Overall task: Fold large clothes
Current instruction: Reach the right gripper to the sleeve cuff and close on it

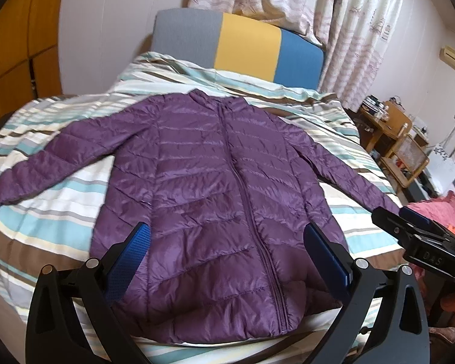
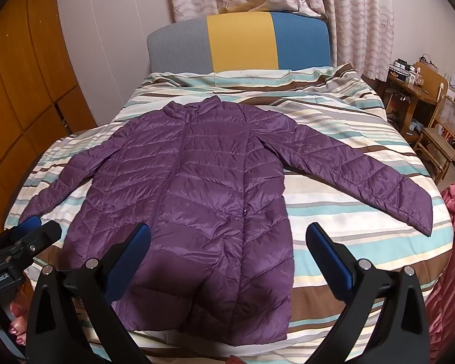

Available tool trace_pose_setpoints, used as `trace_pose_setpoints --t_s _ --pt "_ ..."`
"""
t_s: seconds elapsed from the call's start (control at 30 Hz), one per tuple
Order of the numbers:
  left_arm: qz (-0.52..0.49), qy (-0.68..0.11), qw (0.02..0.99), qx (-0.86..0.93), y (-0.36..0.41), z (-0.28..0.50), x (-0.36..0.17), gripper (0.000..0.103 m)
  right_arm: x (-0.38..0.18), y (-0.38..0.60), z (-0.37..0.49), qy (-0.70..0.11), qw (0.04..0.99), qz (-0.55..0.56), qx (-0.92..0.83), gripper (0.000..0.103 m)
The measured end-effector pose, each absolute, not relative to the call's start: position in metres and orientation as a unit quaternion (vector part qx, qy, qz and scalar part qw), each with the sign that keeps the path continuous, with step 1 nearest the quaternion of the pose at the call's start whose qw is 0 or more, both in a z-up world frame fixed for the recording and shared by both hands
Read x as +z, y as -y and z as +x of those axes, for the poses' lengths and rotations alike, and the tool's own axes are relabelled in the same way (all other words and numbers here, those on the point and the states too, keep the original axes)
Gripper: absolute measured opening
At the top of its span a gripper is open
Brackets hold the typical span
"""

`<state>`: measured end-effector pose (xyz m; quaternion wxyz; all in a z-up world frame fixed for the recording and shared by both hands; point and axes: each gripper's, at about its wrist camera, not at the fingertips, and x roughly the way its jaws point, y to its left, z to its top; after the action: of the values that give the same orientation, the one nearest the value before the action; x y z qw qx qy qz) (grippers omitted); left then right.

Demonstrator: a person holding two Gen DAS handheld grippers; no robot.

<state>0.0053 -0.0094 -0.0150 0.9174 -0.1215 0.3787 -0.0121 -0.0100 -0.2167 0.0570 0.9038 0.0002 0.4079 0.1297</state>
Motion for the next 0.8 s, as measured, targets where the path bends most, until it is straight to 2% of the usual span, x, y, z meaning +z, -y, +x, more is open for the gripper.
trace_pose_setpoints --t_s 0.5,0.8 --pt "-0.177 -0.441 0.879 0.027 -0.032 0.061 -0.057 0.100 0.015 0.254 0.038 -0.449 0.892 0.011 0.055 0.101" --pt "-0.111 -0.432 0.892 0.071 -0.044 0.096 -0.079 0.100 -0.017 0.288 0.060 -0.419 0.908 0.020 0.025 0.101"
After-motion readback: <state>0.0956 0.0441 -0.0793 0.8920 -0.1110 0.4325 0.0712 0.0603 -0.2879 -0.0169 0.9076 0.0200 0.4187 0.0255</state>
